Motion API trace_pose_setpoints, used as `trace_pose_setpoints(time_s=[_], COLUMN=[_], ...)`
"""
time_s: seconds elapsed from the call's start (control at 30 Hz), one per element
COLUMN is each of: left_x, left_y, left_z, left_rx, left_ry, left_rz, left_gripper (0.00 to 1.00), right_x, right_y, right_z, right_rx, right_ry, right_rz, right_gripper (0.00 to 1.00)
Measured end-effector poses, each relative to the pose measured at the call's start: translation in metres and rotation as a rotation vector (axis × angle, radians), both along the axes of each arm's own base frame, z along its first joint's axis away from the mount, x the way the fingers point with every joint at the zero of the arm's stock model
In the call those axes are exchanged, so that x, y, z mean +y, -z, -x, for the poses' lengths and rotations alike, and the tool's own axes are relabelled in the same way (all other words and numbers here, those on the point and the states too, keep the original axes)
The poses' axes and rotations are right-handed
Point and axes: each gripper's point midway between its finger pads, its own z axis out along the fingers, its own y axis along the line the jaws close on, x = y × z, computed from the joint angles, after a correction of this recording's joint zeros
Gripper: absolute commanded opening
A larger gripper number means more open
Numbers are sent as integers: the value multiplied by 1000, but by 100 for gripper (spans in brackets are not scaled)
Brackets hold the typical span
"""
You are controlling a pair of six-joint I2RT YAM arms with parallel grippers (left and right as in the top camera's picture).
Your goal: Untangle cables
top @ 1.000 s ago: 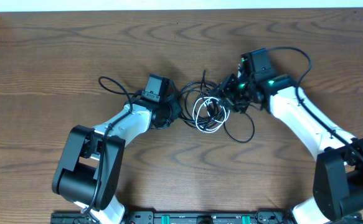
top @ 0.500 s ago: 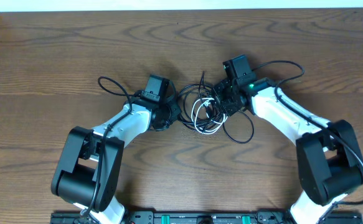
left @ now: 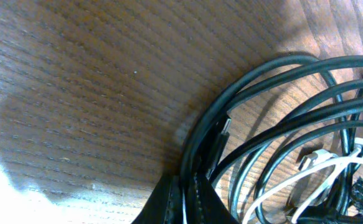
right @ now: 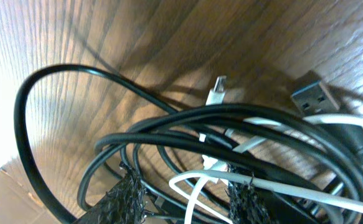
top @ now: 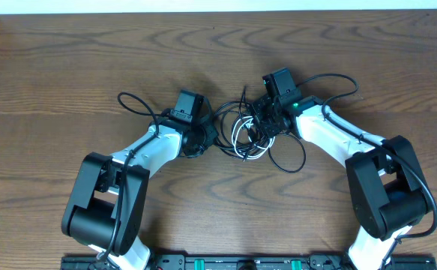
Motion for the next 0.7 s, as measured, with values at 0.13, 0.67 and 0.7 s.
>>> trace_pose_setpoints(time_s=[0.13, 0.67, 0.7], left_x=[0, 0, 0], left_y=[0, 0, 0], left_z=[0, 0, 0], left_rx=[0, 0, 0], left_ry=[0, 0, 0], left_rz=[0, 0, -1], left_gripper=[8, 8, 8], right_x=[-3, 18, 21], right_y=[1, 4, -3], right_z=[-2, -9, -8], right_rx=[-8, -153, -178], right_ry=[11, -253, -302], right_rz=[18, 10, 4], right_gripper=[43, 1, 1])
